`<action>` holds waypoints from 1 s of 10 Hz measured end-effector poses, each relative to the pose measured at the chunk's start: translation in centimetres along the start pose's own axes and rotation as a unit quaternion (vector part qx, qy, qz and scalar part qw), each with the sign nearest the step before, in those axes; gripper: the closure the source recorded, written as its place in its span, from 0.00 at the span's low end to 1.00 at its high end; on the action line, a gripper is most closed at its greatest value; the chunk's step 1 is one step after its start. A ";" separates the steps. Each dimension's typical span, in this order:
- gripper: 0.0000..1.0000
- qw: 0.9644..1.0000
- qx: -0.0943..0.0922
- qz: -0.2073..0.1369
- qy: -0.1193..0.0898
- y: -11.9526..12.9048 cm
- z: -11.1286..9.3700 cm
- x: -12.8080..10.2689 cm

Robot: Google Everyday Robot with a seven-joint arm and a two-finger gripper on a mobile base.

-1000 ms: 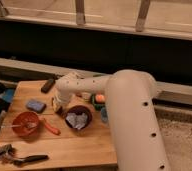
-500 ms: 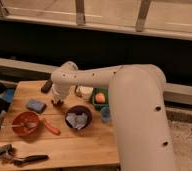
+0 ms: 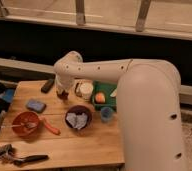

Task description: Place grapes in paper cup

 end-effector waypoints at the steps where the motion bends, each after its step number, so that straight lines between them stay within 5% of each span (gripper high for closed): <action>1: 1.00 1.000 0.007 0.008 -0.009 -1.0 -2.0 -1.5; 5: 1.00 0.998 0.037 0.038 -0.033 -5.0 -8.2 -6.4; 10: 1.00 0.994 0.063 0.081 -0.046 -7.8 -11.2 -6.9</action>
